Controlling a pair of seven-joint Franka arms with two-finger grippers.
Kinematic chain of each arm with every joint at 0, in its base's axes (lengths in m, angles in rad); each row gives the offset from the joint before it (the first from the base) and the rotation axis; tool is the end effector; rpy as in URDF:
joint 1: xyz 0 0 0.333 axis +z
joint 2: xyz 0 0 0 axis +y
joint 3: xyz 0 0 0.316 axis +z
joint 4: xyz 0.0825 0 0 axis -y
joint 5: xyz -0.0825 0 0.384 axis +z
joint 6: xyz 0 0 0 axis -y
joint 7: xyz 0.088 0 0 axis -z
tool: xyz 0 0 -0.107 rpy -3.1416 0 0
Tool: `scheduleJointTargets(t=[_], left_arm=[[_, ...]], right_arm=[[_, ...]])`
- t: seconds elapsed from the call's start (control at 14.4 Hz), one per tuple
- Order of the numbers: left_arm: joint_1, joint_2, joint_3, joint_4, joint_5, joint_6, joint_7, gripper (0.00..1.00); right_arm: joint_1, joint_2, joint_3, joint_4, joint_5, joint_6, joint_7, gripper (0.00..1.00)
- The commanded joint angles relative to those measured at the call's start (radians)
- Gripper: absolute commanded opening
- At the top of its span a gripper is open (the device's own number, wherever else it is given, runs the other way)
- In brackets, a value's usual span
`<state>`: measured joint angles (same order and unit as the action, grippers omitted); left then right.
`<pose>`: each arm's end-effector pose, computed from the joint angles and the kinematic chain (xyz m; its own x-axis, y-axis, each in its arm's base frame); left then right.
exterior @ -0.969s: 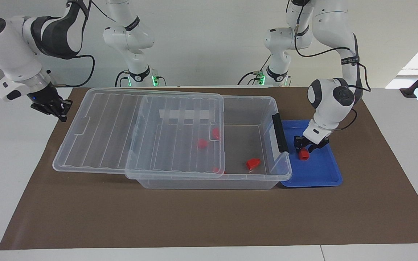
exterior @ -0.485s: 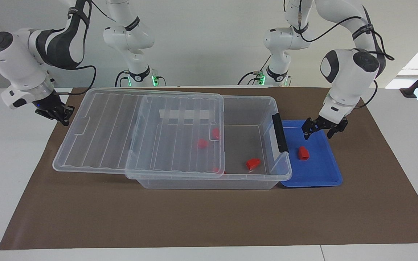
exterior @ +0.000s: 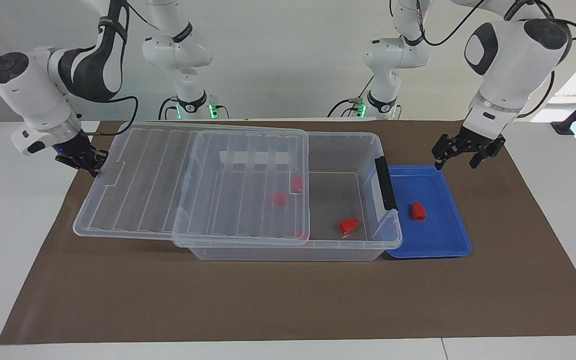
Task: Place red block in blue tray from box
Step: 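Open the left gripper and withdraw it from the tray, then slide the clear lid back closed with the right gripper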
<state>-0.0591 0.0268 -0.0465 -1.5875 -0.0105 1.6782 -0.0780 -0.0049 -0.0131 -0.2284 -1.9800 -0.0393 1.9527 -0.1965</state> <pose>0.5695 -0.0610 0.6113 0.9977 -0.0262 0.0628 -0.0273 -0.9995 0.0167 0.5354 -0.1303 0.4696 0.9995 -0.0222 -0.0210 -0.0215 -0.9993 0.0298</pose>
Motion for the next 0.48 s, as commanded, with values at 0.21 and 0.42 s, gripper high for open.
scheduleJointTargets(t=[0.21,0.42], left_arm=[[-0.002,-0.03,0.004,-0.019,0.003,-0.054,-0.017,1.0],[0.005,-0.033,0.004,-0.022,0.003,-0.051,-0.014,1.0]], right_arm=[[0.042,-0.03,0.006,-0.037,-0.01,0.023,0.049,0.0],[0.057,-0.03,0.038,-0.037,-0.005,0.025,0.081,0.0]])
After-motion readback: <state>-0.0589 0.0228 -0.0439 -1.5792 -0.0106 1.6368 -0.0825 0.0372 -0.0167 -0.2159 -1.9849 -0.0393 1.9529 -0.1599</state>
